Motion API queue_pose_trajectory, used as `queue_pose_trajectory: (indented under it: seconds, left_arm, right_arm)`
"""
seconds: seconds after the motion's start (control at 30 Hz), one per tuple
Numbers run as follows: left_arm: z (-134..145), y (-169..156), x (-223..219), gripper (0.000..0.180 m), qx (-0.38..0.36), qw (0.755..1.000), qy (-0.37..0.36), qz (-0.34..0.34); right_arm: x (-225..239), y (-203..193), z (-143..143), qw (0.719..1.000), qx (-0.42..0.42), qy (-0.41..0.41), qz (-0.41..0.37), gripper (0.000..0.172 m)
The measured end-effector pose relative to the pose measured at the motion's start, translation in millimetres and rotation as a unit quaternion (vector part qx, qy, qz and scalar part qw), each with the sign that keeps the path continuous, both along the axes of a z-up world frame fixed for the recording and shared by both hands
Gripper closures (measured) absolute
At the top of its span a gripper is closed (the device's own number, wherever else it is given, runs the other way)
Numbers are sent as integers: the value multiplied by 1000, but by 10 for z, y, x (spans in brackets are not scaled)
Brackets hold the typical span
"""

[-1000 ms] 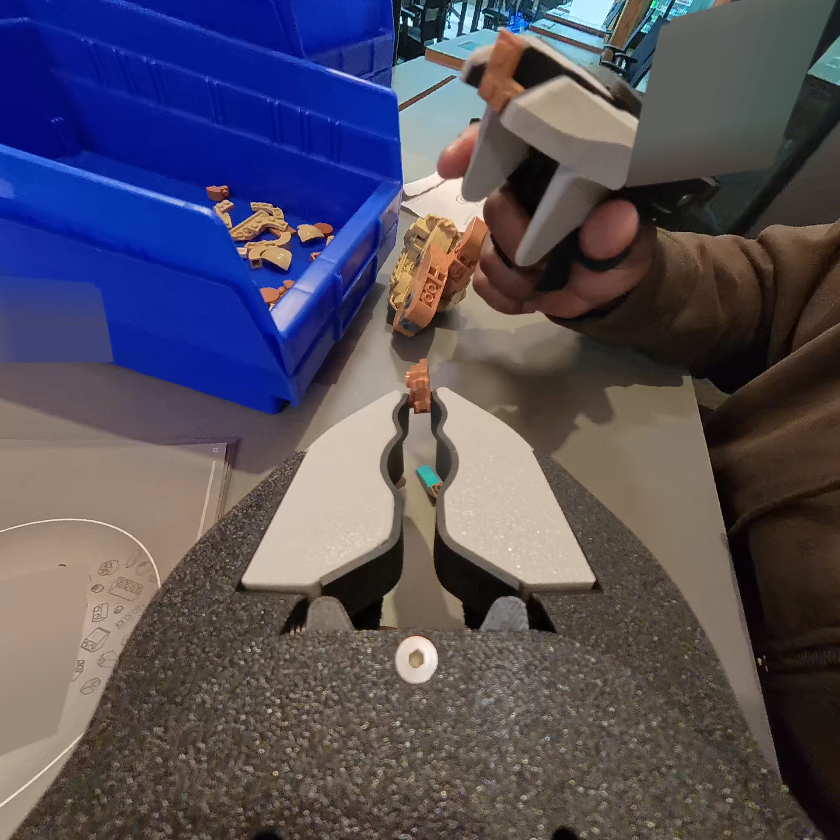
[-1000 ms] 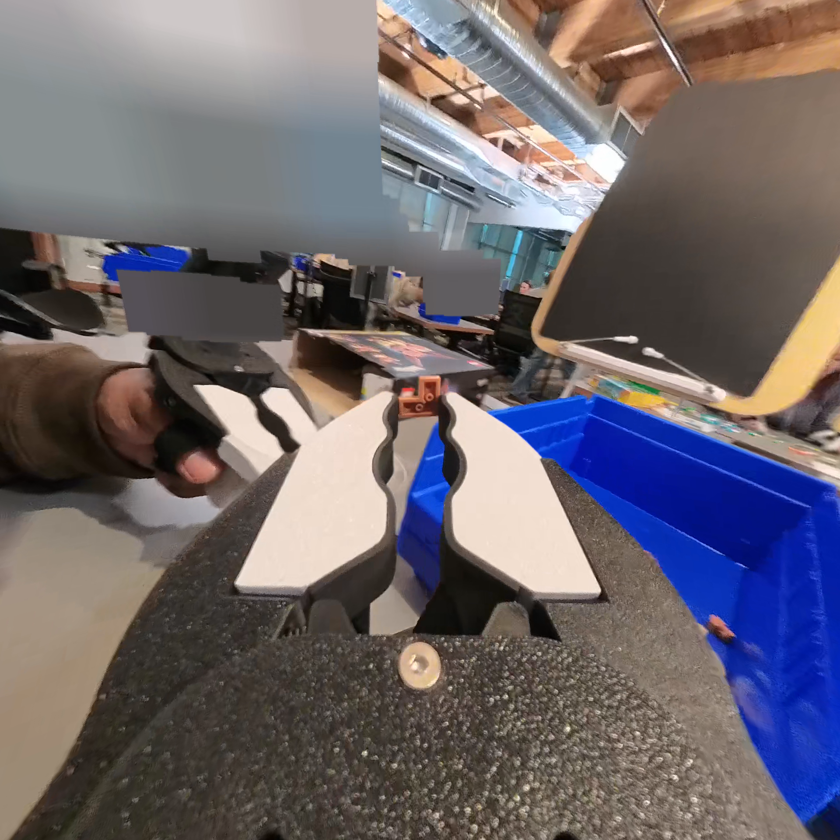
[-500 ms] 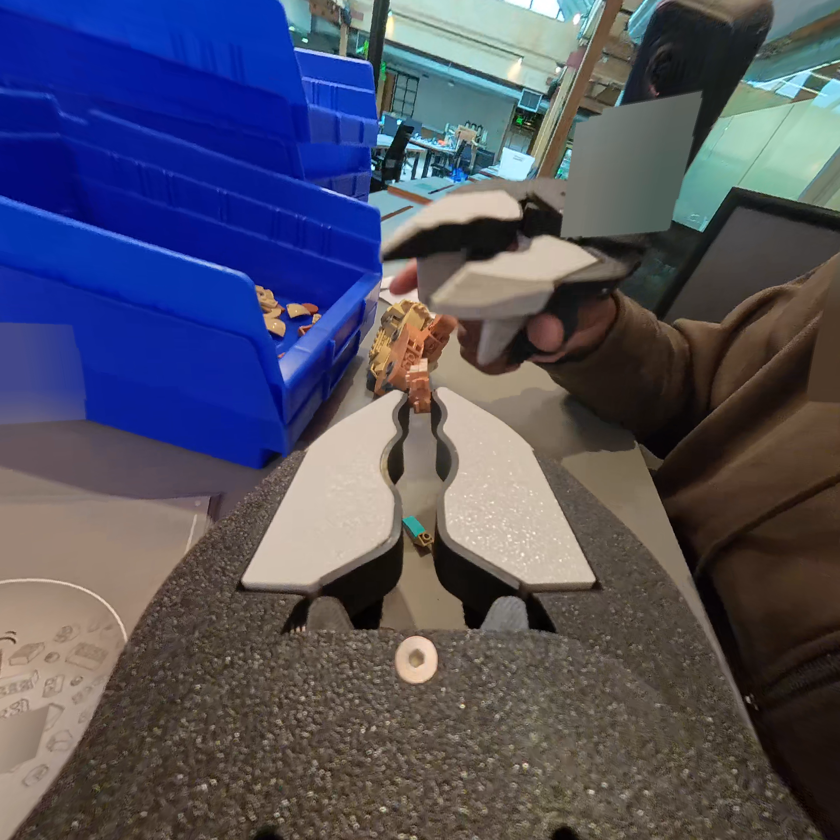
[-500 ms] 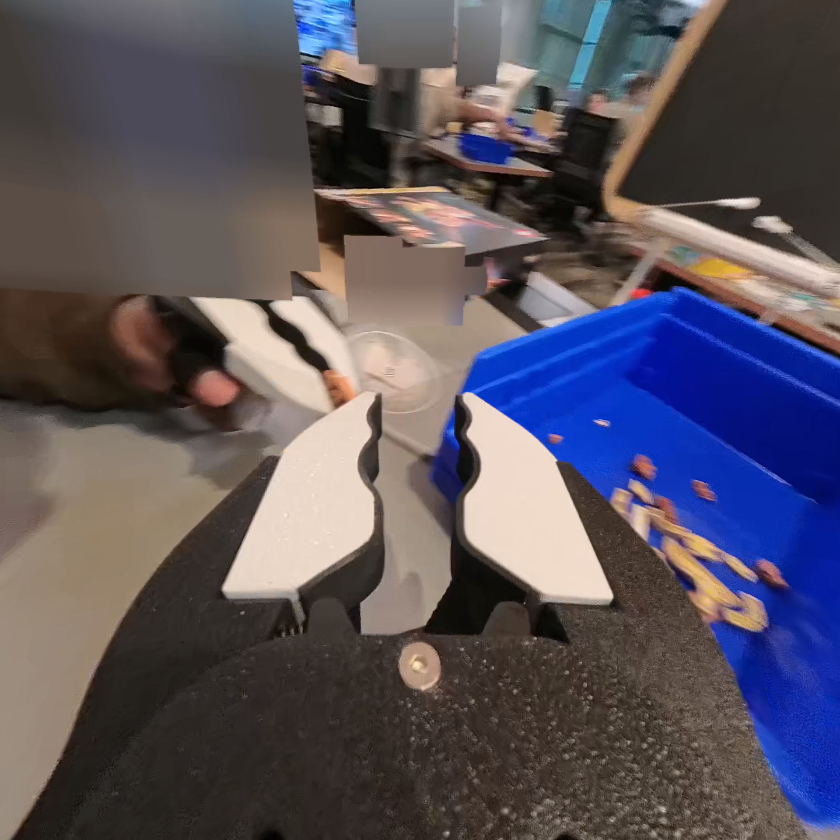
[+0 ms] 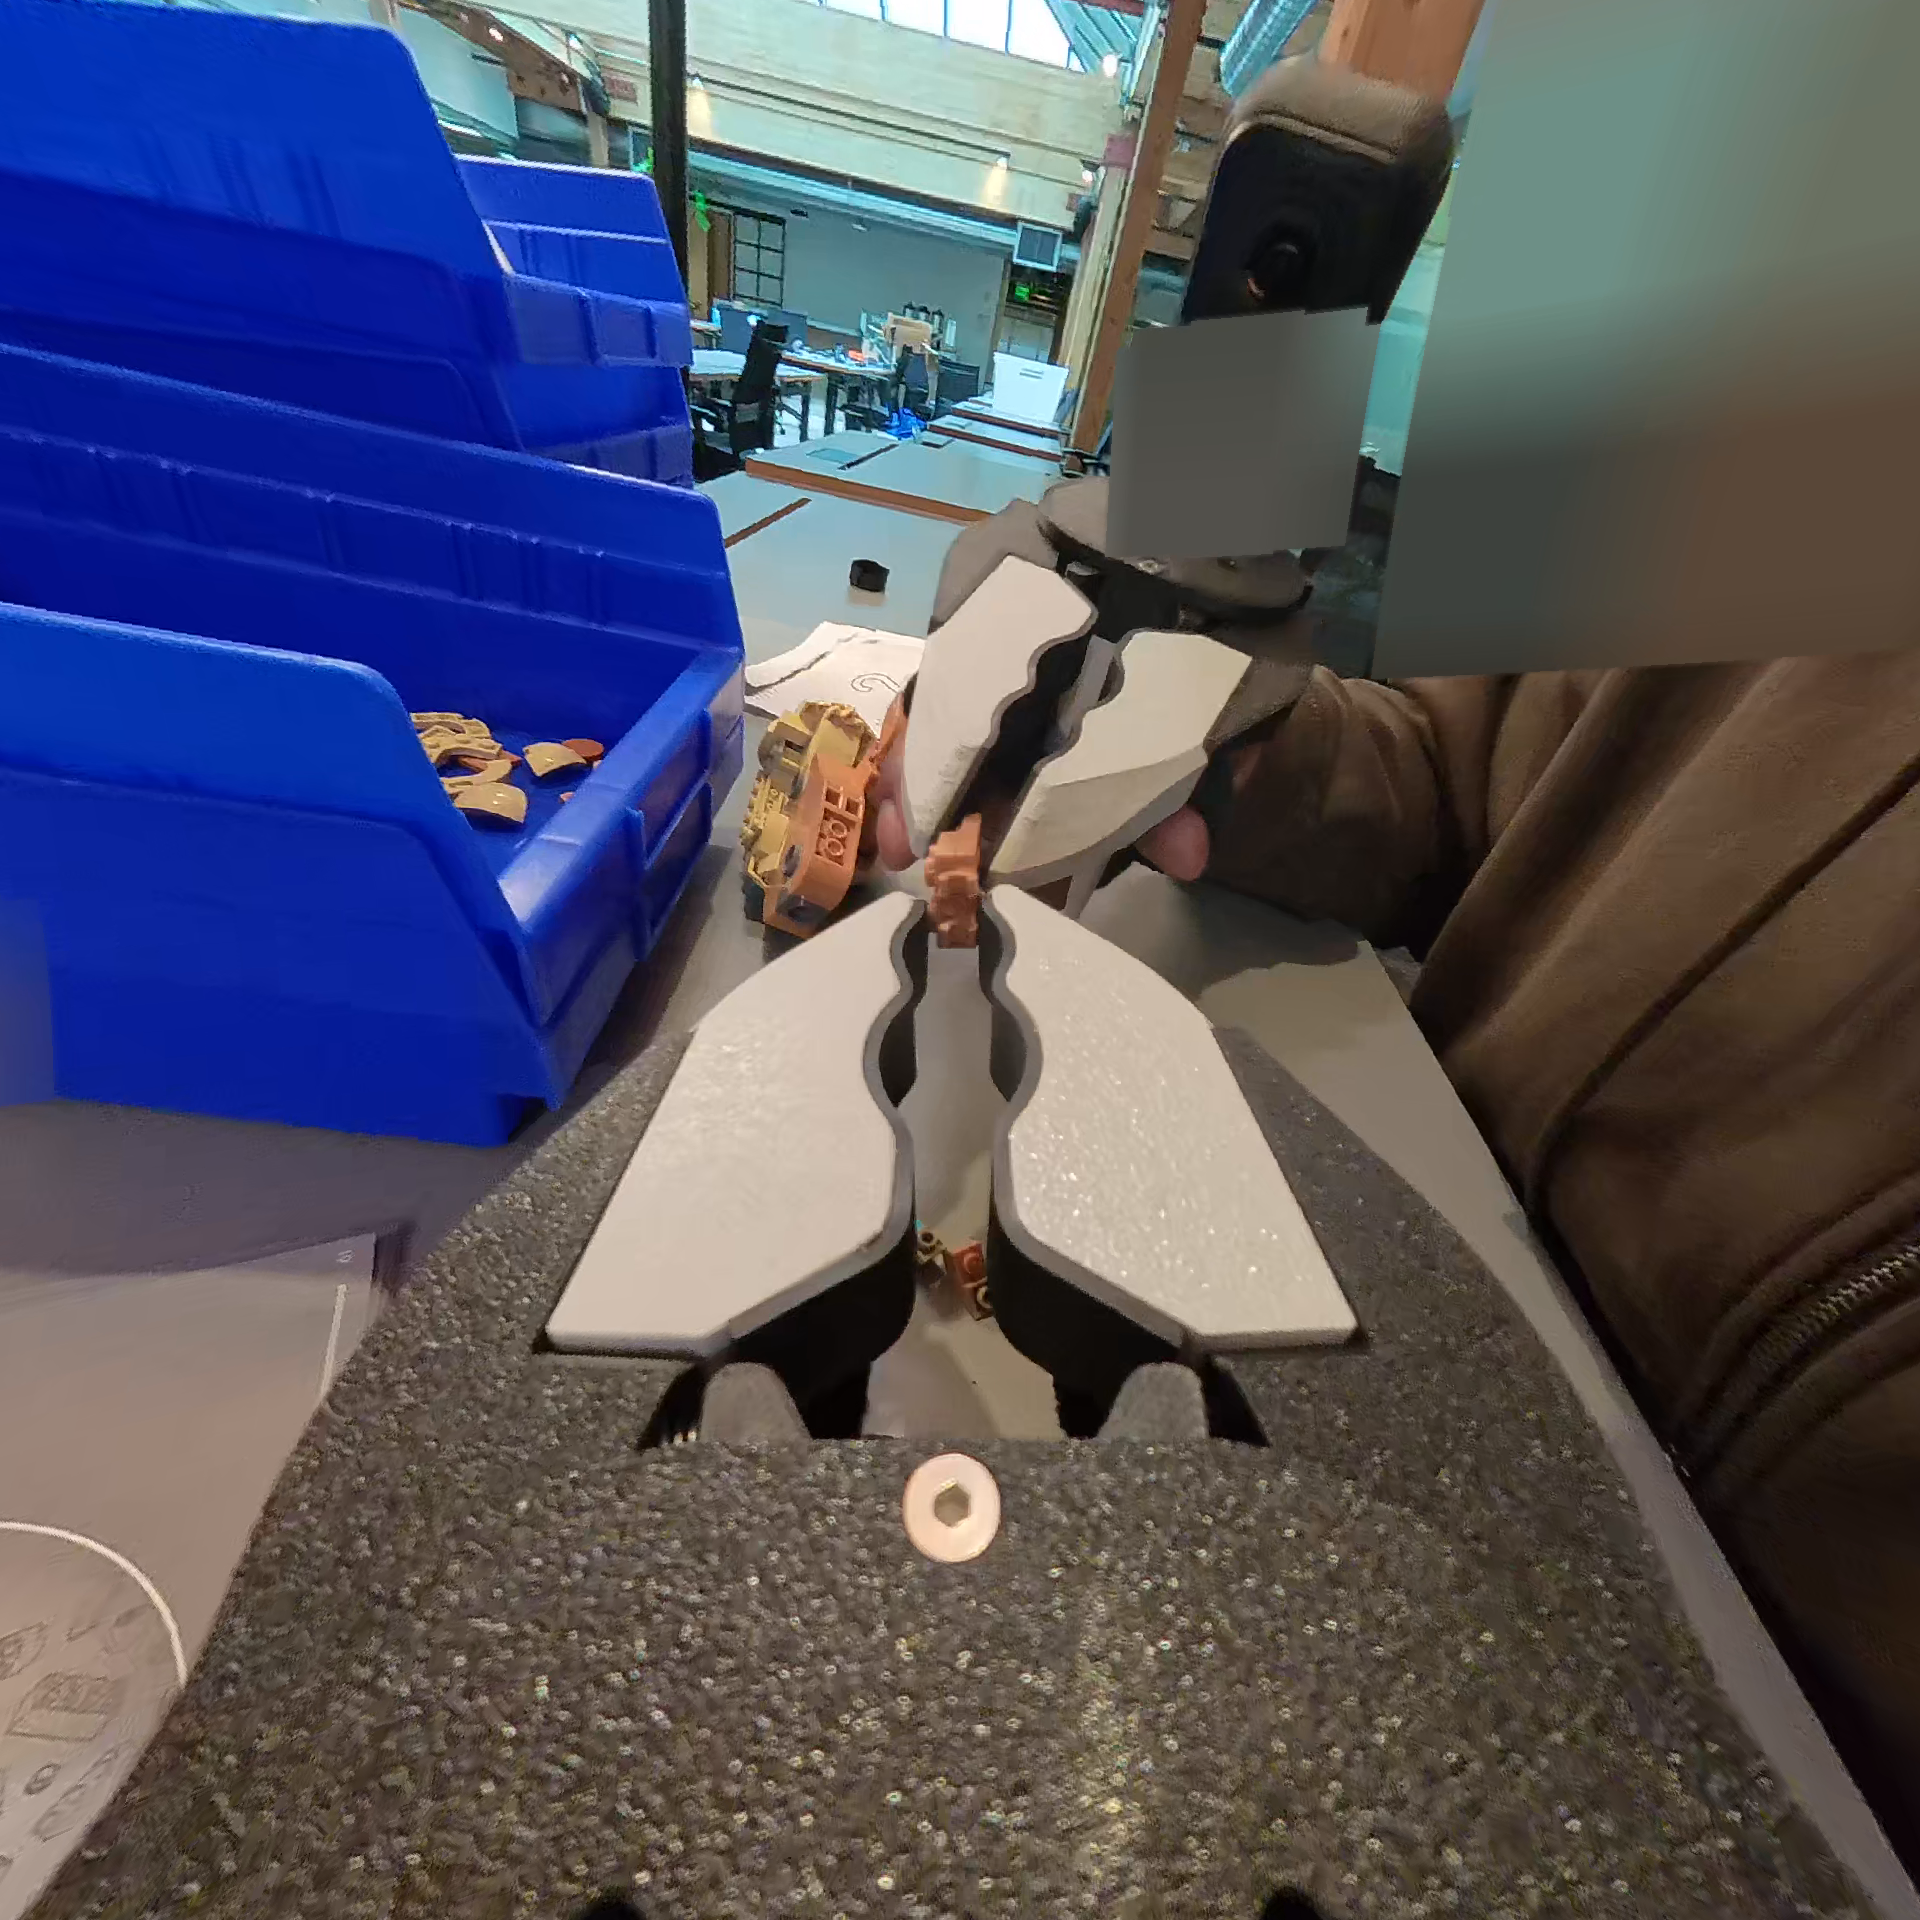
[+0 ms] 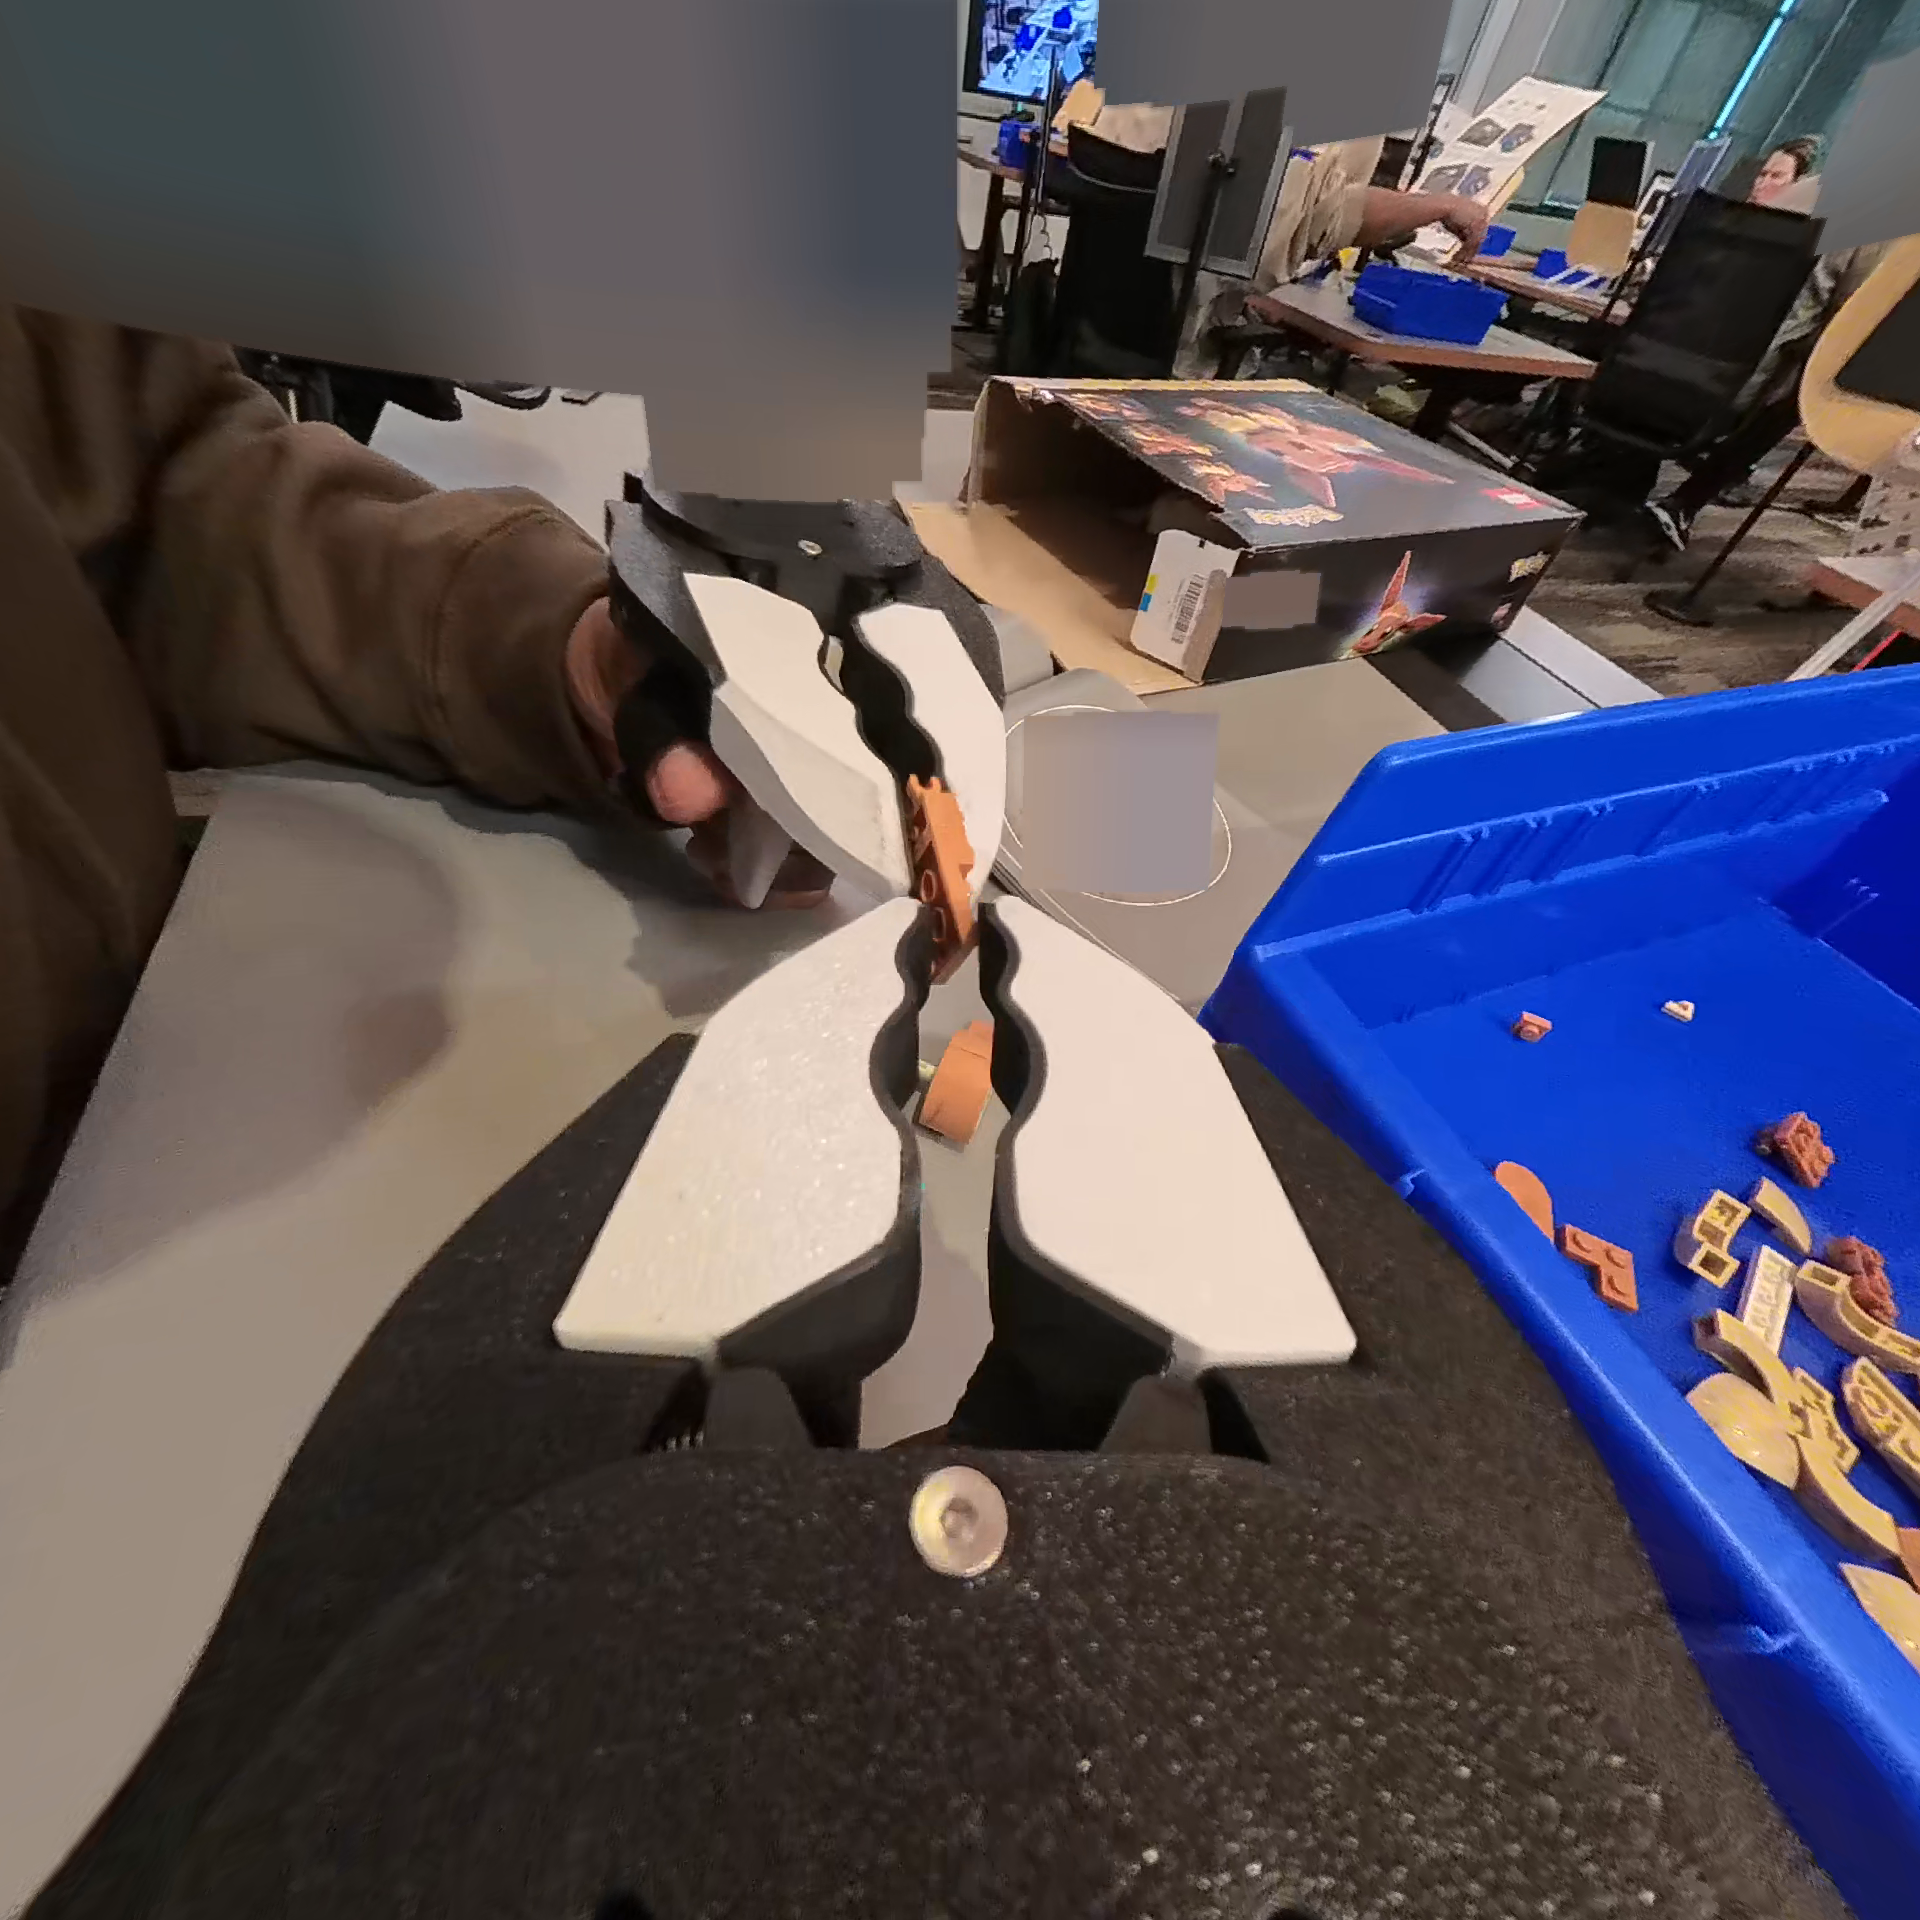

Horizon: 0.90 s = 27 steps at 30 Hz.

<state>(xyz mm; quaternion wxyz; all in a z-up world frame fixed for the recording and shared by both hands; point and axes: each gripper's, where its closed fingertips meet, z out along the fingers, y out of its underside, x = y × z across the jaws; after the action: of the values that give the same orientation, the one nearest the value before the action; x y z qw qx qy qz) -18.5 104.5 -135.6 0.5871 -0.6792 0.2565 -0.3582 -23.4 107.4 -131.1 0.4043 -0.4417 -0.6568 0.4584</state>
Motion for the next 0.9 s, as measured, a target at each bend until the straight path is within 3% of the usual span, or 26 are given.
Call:
queue_pose_trajectory:
  seconds: [0.23, 0.57, 0.9]
  left_arm:
    - [0, -7, -39, 167, 11, 999, 34, 2]
    - [-148, -137, 45, 170, 86, 977, 193, -25]
    - [-160, -231, 101, 172, 63, 982, 161, -69]
  right_arm:
    - [54, -12, -36, 999, 35, -13, 13, 167]
    - [129, -140, -195, 994, 79, -53, 58, 167]
    - [181, -216, -216, 990, 101, -54, 85, 167]
